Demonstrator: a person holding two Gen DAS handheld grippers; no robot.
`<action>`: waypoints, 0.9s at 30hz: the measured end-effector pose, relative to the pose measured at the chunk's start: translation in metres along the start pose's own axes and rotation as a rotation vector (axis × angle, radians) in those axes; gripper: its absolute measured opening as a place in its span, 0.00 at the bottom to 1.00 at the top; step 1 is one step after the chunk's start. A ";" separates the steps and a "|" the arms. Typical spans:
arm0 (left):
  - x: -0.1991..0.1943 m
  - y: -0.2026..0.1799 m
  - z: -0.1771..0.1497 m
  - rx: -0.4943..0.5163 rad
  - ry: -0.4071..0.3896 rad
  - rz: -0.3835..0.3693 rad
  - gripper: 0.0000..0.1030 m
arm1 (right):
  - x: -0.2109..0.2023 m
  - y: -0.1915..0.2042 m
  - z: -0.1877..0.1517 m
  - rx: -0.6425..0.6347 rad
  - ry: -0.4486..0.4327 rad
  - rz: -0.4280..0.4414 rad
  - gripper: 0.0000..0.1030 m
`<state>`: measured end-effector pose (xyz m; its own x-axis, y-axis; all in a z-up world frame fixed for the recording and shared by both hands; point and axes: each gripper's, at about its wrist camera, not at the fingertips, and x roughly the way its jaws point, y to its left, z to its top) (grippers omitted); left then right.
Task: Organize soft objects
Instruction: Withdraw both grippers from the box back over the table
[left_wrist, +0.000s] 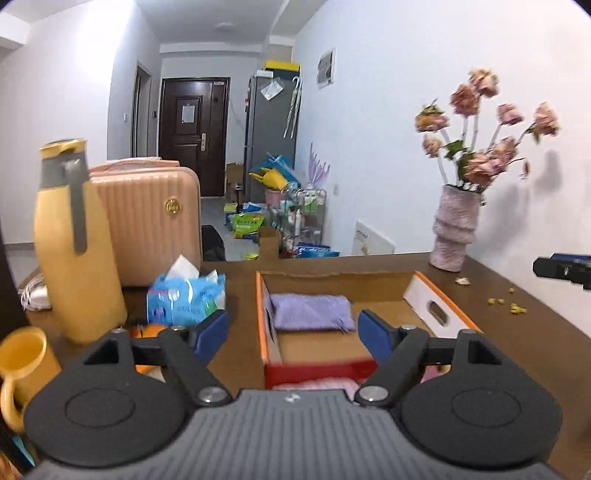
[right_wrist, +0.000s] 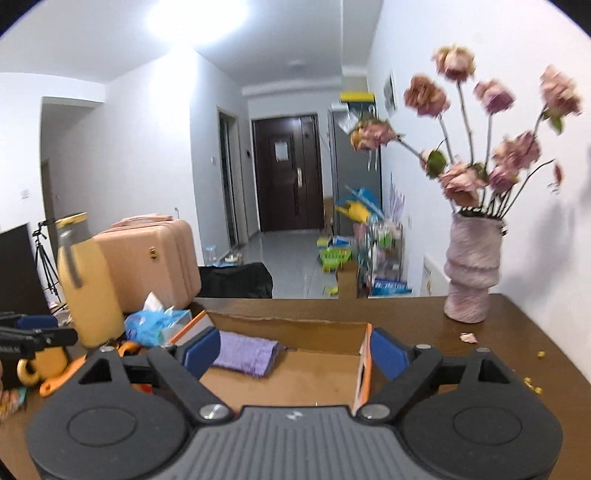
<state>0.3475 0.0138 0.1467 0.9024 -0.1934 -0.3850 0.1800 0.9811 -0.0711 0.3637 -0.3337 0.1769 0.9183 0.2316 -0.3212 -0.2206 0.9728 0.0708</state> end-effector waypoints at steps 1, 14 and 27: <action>-0.008 -0.001 -0.008 -0.011 -0.001 -0.007 0.78 | -0.012 0.003 -0.009 -0.007 -0.010 0.007 0.87; -0.057 -0.020 -0.113 -0.013 -0.034 0.024 0.84 | -0.069 0.018 -0.140 0.152 -0.032 -0.062 0.89; -0.079 -0.045 -0.172 0.023 0.028 -0.036 0.86 | -0.098 0.076 -0.199 0.054 0.016 -0.041 0.88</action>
<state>0.2011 -0.0147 0.0220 0.8838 -0.2280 -0.4086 0.2212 0.9731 -0.0647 0.1915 -0.2838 0.0257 0.9208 0.1923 -0.3395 -0.1648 0.9804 0.1083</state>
